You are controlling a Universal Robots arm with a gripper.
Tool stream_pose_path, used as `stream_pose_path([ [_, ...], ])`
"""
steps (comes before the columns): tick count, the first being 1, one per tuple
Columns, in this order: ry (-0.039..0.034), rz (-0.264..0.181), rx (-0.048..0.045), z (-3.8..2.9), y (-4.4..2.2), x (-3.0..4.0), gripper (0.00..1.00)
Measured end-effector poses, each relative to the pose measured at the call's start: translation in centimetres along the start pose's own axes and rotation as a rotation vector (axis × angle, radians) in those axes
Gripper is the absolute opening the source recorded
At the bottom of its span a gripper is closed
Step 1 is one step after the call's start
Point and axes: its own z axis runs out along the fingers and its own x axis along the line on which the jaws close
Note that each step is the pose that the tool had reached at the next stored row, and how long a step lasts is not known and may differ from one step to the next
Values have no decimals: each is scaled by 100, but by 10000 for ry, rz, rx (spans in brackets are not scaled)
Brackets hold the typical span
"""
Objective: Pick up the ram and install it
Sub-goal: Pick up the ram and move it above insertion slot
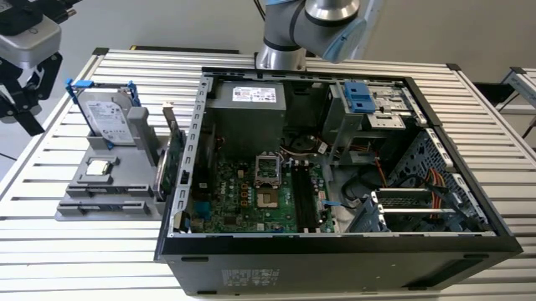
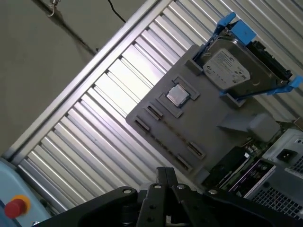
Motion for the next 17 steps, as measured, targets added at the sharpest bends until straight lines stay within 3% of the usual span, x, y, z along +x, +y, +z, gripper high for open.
stream_pose_path([
  [17,111,-2374,-8,0,0,0,0],
])
